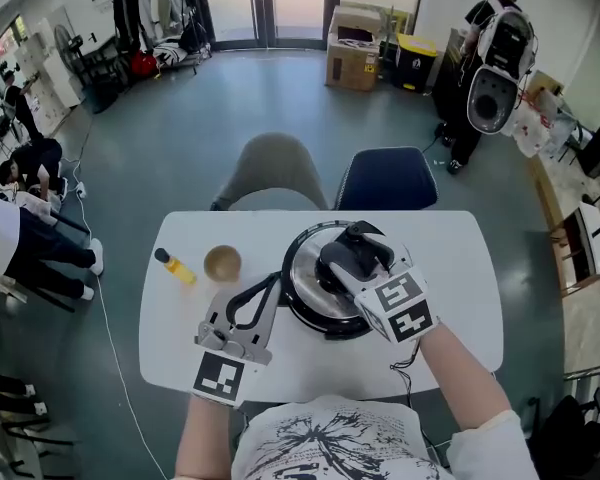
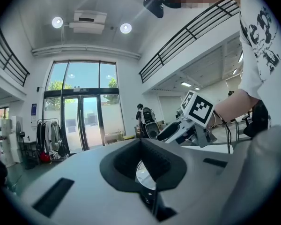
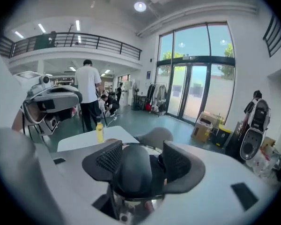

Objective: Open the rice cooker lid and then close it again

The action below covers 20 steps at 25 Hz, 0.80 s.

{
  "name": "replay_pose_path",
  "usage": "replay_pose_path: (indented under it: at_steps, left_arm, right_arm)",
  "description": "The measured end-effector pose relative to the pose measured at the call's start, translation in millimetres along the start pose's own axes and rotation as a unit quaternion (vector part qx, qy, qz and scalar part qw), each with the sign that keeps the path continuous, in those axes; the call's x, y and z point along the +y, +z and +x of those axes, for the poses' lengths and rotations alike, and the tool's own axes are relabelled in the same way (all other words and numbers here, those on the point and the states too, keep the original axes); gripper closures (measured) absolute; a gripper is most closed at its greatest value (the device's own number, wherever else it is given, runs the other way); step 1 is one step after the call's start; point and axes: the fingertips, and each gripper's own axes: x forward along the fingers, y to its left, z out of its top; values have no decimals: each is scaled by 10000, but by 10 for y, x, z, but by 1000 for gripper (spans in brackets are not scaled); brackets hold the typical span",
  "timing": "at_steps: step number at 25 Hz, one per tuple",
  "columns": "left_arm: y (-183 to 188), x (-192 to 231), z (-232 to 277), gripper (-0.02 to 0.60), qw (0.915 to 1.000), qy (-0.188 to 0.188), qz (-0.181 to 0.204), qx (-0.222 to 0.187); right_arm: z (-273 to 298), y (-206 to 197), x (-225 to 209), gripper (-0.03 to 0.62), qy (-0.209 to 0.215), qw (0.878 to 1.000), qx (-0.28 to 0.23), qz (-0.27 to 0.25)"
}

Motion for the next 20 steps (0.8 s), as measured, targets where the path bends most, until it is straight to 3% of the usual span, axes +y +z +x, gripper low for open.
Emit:
replay_pose_path:
  at_steps: [3,13,16,20]
  left_arm:
    - [65,12,-58,568,10000,57,4,-30]
    - [174,-85,-29,568,9996,276,-68,59]
    - [230,-147,-62,568,9996,255,-60,65]
    - [286,-248,-33,568,9998,193,-23,68]
  right_arm:
    - [-242,180,-8,386,-240,9971,-695,-195]
    - [-1044,234,-152,521,-518,9767,-2079,-109]
    - [-1189,182,-129,583,-641,9717,-2275,-19]
    - [-1270,53,-156,583,-624,9711,-2294,229]
